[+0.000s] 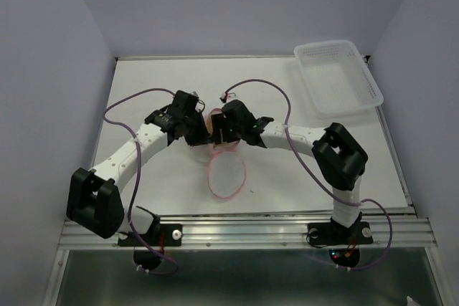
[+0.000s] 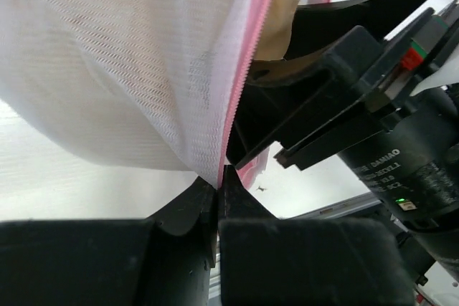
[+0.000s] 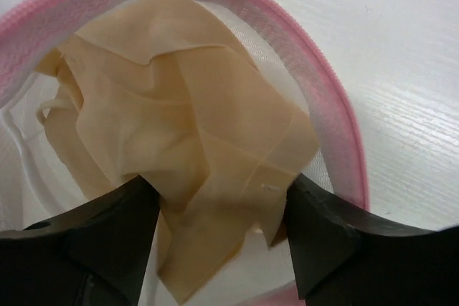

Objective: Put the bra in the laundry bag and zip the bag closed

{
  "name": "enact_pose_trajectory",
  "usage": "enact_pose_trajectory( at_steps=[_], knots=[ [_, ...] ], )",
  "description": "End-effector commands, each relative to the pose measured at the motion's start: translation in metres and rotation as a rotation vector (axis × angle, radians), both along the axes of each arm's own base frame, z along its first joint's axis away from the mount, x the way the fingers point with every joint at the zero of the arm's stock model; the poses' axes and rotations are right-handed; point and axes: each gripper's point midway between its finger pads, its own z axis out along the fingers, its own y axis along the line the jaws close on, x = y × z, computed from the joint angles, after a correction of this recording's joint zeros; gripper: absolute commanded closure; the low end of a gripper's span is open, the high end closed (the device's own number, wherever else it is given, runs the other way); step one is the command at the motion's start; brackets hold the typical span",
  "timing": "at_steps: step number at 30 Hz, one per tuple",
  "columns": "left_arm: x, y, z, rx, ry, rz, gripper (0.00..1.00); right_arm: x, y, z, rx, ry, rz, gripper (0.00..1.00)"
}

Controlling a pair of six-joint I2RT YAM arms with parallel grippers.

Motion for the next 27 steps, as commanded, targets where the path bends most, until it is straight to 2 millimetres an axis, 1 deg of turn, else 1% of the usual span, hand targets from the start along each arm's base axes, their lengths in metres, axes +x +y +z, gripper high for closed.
enact_pose_trajectory(
  at_steps=[1,4,5,7,8,11,12,13,14,15,18,19,20,21,23,24,26,27],
  knots=[
    [0.000,0.014,0.006,0.010,-0.032,0.040,1.00,0.008,0.009,0.047,0.059,-0.095,0.060,0.23],
    [0.002,0.020,-0.001,0.014,-0.021,0.059,1.00,-0.002,0.000,0.066,0.036,-0.113,0.112,0.18],
    [0.001,0.021,-0.004,0.010,-0.013,0.060,1.00,-0.008,-0.005,0.082,0.043,-0.128,0.123,0.17],
    [0.004,0.021,-0.005,0.004,-0.014,0.064,1.00,-0.014,-0.011,0.095,0.045,-0.151,0.148,0.15],
    [0.004,0.022,-0.005,0.002,-0.014,0.065,1.00,-0.021,-0.015,0.105,0.053,-0.164,0.167,0.13],
    [0.007,0.023,-0.004,0.003,-0.018,0.072,1.00,-0.031,-0.026,0.118,0.063,-0.183,0.174,0.12],
    [0.009,0.024,-0.004,0.003,-0.020,0.074,1.00,-0.032,-0.029,0.113,0.050,-0.174,0.170,0.12],
    [0.009,0.024,-0.005,0.004,-0.018,0.070,1.00,-0.030,-0.037,0.118,0.040,-0.189,0.129,0.11],
    [0.010,0.024,-0.005,0.004,-0.018,0.070,1.00,-0.028,-0.042,0.118,0.027,-0.198,0.105,0.11],
    [0.010,0.023,-0.005,0.002,-0.018,0.067,1.00,-0.021,-0.053,0.112,-0.017,-0.210,0.048,0.12],
    [0.010,0.023,-0.008,0.005,-0.010,0.060,1.00,-0.006,-0.075,0.090,-0.106,-0.181,-0.059,0.15],
    [0.011,0.023,-0.008,0.005,-0.010,0.062,1.00,-0.005,-0.075,0.085,-0.112,-0.168,-0.066,0.18],
    [0.011,0.023,-0.008,0.004,-0.009,0.064,1.00,-0.001,-0.077,0.077,-0.115,-0.147,-0.084,0.24],
    [0.010,0.023,-0.010,0.004,-0.006,0.062,1.00,-0.001,-0.076,0.073,-0.118,-0.138,-0.083,0.25],
    [0.009,0.023,-0.010,-0.003,-0.008,0.067,1.00,0.008,-0.077,0.064,-0.141,-0.130,-0.110,0.28],
    [0.009,0.022,-0.010,-0.005,-0.008,0.068,1.00,0.011,-0.077,0.060,-0.152,-0.130,-0.116,0.33],
    [0.008,0.022,-0.011,-0.005,-0.003,0.067,1.00,0.016,-0.071,0.053,-0.157,-0.119,-0.115,0.41],
    [0.008,0.023,-0.012,-0.004,-0.002,0.066,1.00,0.017,-0.069,0.050,-0.154,-0.113,-0.114,0.42]
  ],
)
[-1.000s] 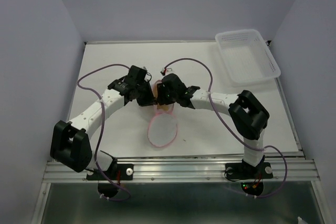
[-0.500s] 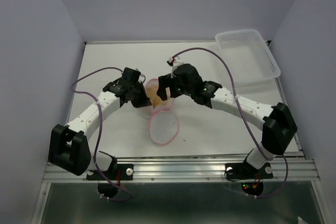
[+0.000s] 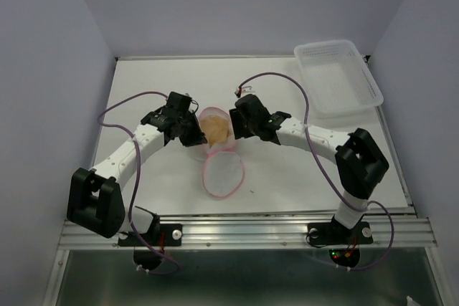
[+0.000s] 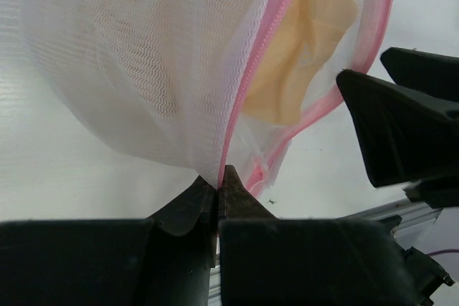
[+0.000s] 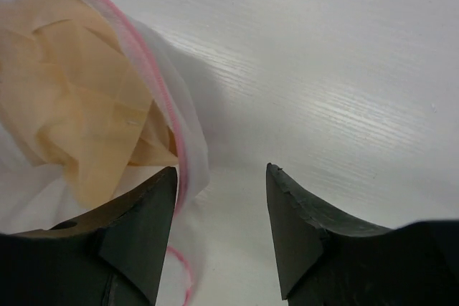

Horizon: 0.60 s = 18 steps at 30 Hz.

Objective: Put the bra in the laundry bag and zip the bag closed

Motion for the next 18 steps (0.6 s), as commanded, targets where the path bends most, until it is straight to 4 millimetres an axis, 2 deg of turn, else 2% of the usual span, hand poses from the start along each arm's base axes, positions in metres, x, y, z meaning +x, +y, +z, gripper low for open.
enact_pose_trajectory(
  at_steps=[1,3,4,6,7,9,10,11,12,14,15,16,17,18],
  knots=[
    [0.001,0.000,0.001,-0.012,-0.016,-0.008,1.00,0.016,0.001,0.000,-0.006,-0.017,-0.064,0.42],
    [0.000,0.000,-0.001,-0.011,-0.010,-0.008,1.00,0.020,0.005,-0.007,-0.012,-0.006,-0.065,0.43],
    [0.000,-0.001,-0.001,-0.017,-0.015,-0.007,1.00,0.019,0.007,-0.009,-0.007,0.001,-0.064,0.56],
    [-0.001,-0.001,-0.001,-0.019,-0.015,-0.004,1.00,0.019,0.008,-0.008,0.001,0.003,-0.065,0.70],
    [0.000,-0.001,0.000,-0.022,-0.017,-0.003,1.00,0.020,0.007,-0.007,0.000,-0.003,-0.071,0.83],
    [0.002,-0.001,0.004,-0.024,-0.027,0.000,1.00,0.020,0.006,0.000,0.005,-0.017,-0.067,0.92],
    [0.002,-0.002,0.005,-0.024,-0.026,0.002,1.00,0.019,0.007,0.011,0.021,-0.031,-0.058,0.99],
    [0.004,-0.002,0.008,-0.025,-0.028,0.004,1.00,0.018,0.007,0.019,0.025,-0.046,-0.041,0.99],
    [0.009,-0.005,0.018,-0.037,-0.049,0.000,1.00,0.018,0.008,0.029,0.036,-0.059,-0.027,0.99],
    [0.012,-0.012,0.032,-0.056,-0.066,-0.020,1.00,0.015,0.012,0.061,0.071,-0.096,0.015,0.99],
    [0.018,-0.019,0.051,-0.082,-0.110,-0.045,1.00,0.015,0.011,0.073,0.079,-0.115,0.019,0.99],
    [0.021,-0.021,0.061,-0.088,-0.129,-0.050,1.00,0.016,0.009,0.086,0.086,-0.139,0.018,0.99],
    [0.021,-0.022,0.071,-0.090,-0.146,-0.053,1.00,0.016,0.008,0.111,0.108,-0.181,0.020,0.99],
    [0.027,-0.023,0.090,-0.091,-0.191,-0.052,1.00,0.014,0.004,0.121,0.110,-0.194,0.022,0.99]
  ],
)
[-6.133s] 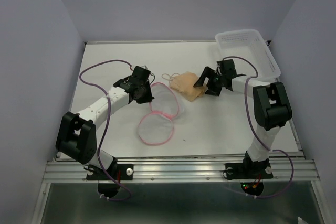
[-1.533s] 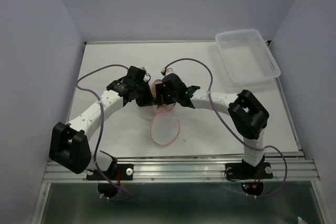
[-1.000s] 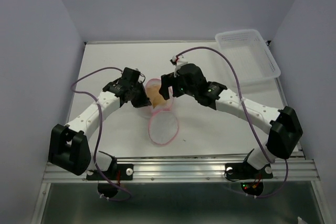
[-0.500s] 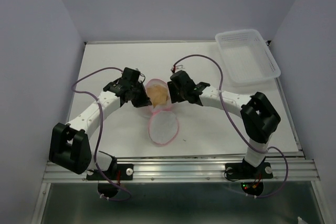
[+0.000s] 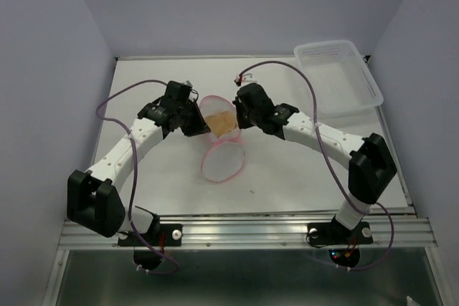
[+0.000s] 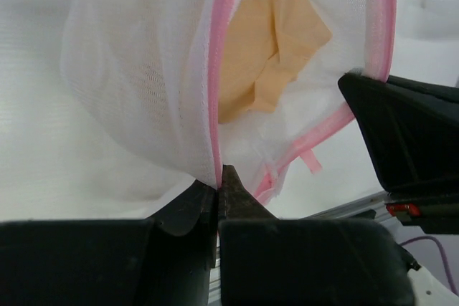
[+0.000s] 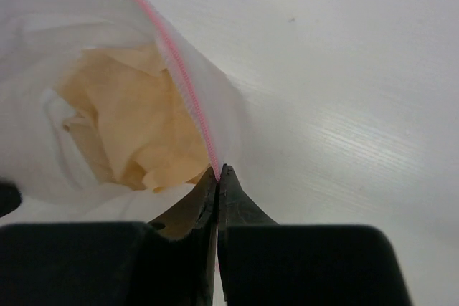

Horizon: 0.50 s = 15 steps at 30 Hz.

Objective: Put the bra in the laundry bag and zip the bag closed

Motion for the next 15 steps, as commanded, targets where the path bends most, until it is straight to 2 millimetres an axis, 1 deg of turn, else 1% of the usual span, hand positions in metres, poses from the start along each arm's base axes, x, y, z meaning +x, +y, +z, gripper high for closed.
enact_pose_trajectory(
  at_steps=[1,3,5,6,7,8,12,15],
  knots=[
    [0.017,-0.011,0.069,-0.049,-0.159,-0.026,1.00,0.007,0.001,0.116,0.135,-0.209,0.016,0.99],
    [0.021,-0.009,0.084,-0.045,-0.196,-0.016,1.00,0.001,-0.007,0.138,0.162,-0.249,0.013,0.99],
    [0.022,-0.011,0.085,-0.046,-0.201,-0.028,1.00,-0.001,-0.012,0.144,0.165,-0.262,0.010,0.99],
    [0.023,-0.012,0.083,-0.048,-0.194,-0.032,1.00,-0.003,-0.013,0.143,0.156,-0.263,0.020,0.99],
    [0.026,-0.014,0.076,-0.041,-0.175,-0.036,1.00,-0.004,-0.013,0.141,0.150,-0.257,0.024,0.99],
    [0.027,-0.015,0.073,-0.041,-0.169,-0.040,1.00,-0.004,-0.014,0.137,0.136,-0.246,0.028,0.99],
    [0.028,-0.025,0.059,-0.058,-0.123,-0.079,1.00,-0.006,-0.010,0.128,0.121,-0.211,0.046,0.99],
    [0.031,-0.023,0.046,-0.041,-0.106,-0.064,1.00,-0.004,-0.010,0.113,0.095,-0.185,0.036,0.99]
  ],
)
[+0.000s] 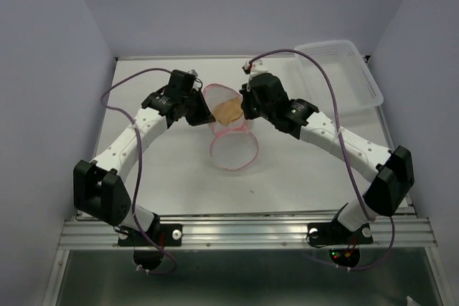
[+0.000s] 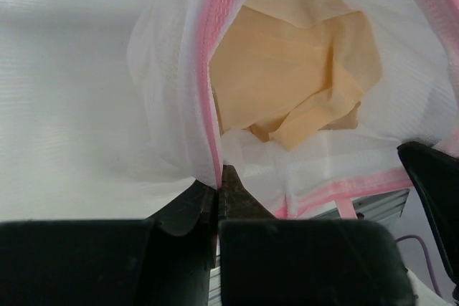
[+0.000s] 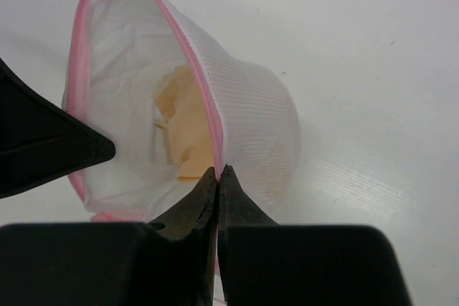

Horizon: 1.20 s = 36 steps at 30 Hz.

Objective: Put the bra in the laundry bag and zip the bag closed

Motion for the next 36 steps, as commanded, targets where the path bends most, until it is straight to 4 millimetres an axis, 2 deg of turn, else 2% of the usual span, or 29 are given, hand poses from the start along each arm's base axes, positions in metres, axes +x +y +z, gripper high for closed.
enact_pose_trajectory(
  at_steps=[1,2,4,5,7,11,14,15,17,18,19,20,22,23,25,26,27,28,29,30,32,33,34,35,36],
  knots=[
    [0.000,-0.001,-0.006,0.011,0.005,-0.017,1.00,0.002,0.000,-0.022,-0.052,0.045,-0.007,0.99],
    [0.000,0.000,-0.010,0.018,0.012,-0.014,1.00,0.002,-0.001,-0.030,-0.065,0.055,-0.009,0.99],
    [-0.001,0.002,-0.020,0.032,0.025,-0.002,1.00,0.006,-0.015,-0.054,-0.091,0.107,-0.056,0.98],
    [-0.002,0.004,-0.026,0.040,0.037,0.007,1.00,0.005,-0.013,-0.057,-0.086,0.121,-0.054,0.96],
    [-0.005,0.008,-0.037,0.057,0.059,0.018,0.98,0.003,-0.016,-0.078,-0.097,0.170,-0.056,0.91],
    [-0.006,0.009,-0.051,0.063,0.073,0.021,0.88,-0.003,-0.014,-0.089,-0.110,0.198,-0.025,0.78],
    [-0.009,0.010,-0.062,0.071,0.088,0.025,0.77,-0.004,-0.016,-0.094,-0.127,0.203,-0.018,0.73],
    [-0.010,0.011,-0.066,0.079,0.094,0.029,0.63,-0.005,-0.018,-0.092,-0.125,0.199,-0.020,0.69],
    [-0.008,0.015,-0.066,0.090,0.089,0.050,0.43,-0.008,-0.017,-0.088,-0.116,0.195,-0.005,0.56],
    [-0.008,0.016,-0.064,0.090,0.082,0.057,0.33,-0.009,-0.017,-0.086,-0.116,0.191,0.004,0.53],
    [-0.007,0.017,-0.060,0.092,0.066,0.063,0.28,-0.013,-0.015,-0.081,-0.102,0.188,0.030,0.49],
    [-0.007,0.018,-0.058,0.091,0.060,0.067,0.24,-0.016,-0.015,-0.079,-0.097,0.184,0.048,0.40],
    [-0.006,0.023,-0.051,0.101,0.040,0.087,0.07,-0.021,-0.014,-0.075,-0.095,0.165,0.090,0.33],
    [-0.009,0.026,-0.051,0.111,0.044,0.093,0.01,-0.025,-0.015,-0.073,-0.090,0.156,0.108,0.24],
    [-0.014,0.032,-0.053,0.125,0.051,0.110,0.01,-0.027,-0.019,-0.071,-0.103,0.140,0.112,0.13],
    [-0.019,0.034,-0.051,0.122,0.045,0.112,0.01,-0.027,-0.025,-0.068,-0.102,0.126,0.090,0.03],
    [-0.023,0.037,-0.052,0.125,0.047,0.115,0.01,-0.027,-0.026,-0.066,-0.097,0.118,0.085,0.00],
    [-0.033,0.041,-0.065,0.137,0.079,0.120,0.01,-0.027,-0.027,-0.064,-0.094,0.112,0.084,0.00],
    [-0.040,0.045,-0.066,0.137,0.081,0.127,0.01,-0.028,-0.027,-0.063,-0.088,0.109,0.088,0.00],
    [-0.052,0.048,-0.080,0.146,0.118,0.118,0.01,-0.029,-0.026,-0.062,-0.080,0.110,0.093,0.00],
    [-0.064,0.052,-0.082,0.139,0.113,0.117,0.01,-0.032,-0.022,-0.063,-0.071,0.119,0.115,0.00],
    [-0.076,0.058,-0.093,0.150,0.135,0.120,0.01,-0.033,-0.021,-0.067,-0.072,0.125,0.119,0.00],
    [-0.081,0.061,-0.096,0.147,0.136,0.123,0.01,-0.033,-0.020,-0.069,-0.072,0.130,0.125,0.00],
    [-0.087,0.062,-0.091,0.127,0.107,0.118,0.01,-0.034,-0.020,-0.071,-0.076,0.133,0.129,0.00],
    [-0.095,0.064,-0.095,0.121,0.109,0.113,0.01,-0.033,-0.020,-0.074,-0.081,0.137,0.129,0.00]
  ],
)
